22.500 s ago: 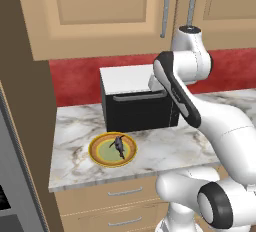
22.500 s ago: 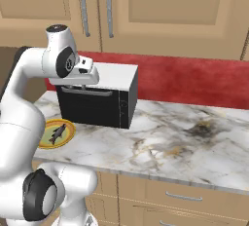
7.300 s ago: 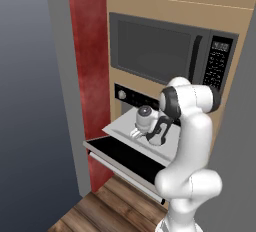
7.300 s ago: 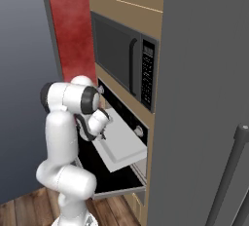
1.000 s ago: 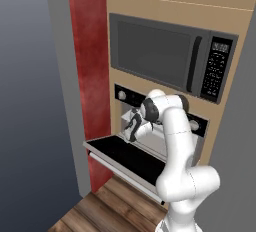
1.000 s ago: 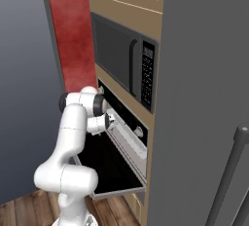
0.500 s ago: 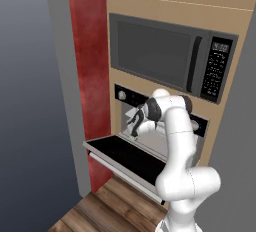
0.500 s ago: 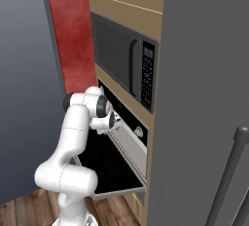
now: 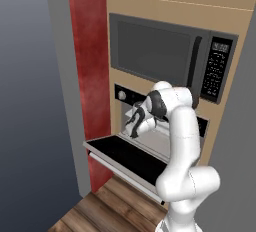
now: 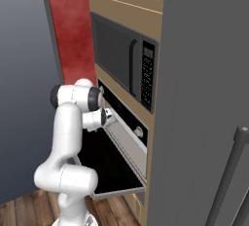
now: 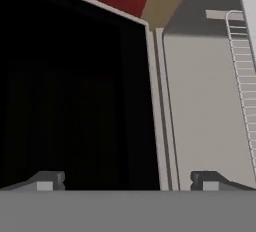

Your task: Place the fish on the top rack of the oven, and slide the tray back inside. Close the oven door.

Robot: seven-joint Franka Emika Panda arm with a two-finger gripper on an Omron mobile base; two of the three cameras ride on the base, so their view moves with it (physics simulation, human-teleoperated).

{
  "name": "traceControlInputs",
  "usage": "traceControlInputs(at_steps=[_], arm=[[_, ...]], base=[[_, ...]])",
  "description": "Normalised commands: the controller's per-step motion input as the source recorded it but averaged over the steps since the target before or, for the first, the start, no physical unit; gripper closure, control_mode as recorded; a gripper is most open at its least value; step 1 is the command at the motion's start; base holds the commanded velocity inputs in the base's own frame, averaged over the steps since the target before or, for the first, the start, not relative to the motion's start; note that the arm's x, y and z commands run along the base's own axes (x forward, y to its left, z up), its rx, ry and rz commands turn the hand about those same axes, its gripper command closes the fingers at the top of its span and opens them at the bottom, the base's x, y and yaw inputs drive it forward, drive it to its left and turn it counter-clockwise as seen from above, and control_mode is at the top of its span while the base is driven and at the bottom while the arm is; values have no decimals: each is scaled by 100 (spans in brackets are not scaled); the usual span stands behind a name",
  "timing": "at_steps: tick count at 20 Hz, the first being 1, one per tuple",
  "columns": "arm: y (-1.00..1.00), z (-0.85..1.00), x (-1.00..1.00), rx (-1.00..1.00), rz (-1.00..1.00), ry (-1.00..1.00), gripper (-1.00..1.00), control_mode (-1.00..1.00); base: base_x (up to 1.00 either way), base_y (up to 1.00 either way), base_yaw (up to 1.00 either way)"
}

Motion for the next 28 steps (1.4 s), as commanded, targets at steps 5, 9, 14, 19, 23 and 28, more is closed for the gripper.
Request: traceControlInputs(at_steps=[5, 9, 14, 19, 23, 28], arm=[[84, 64, -100, 0, 0, -14, -100, -100], [79, 44, -100, 0, 1, -16, -100, -100], [67, 25, -100, 0, 0, -27, -100, -100], [44, 19, -100, 0, 0, -34, -100, -100], [0, 0, -100, 6, 0, -54, -100, -100], [0, 10, -100, 20, -1, -38, -100, -100]], base=[[0, 0, 0], [0, 0, 0], [0, 0, 0], [0, 0, 0], [0, 0, 0], [0, 0, 0]])
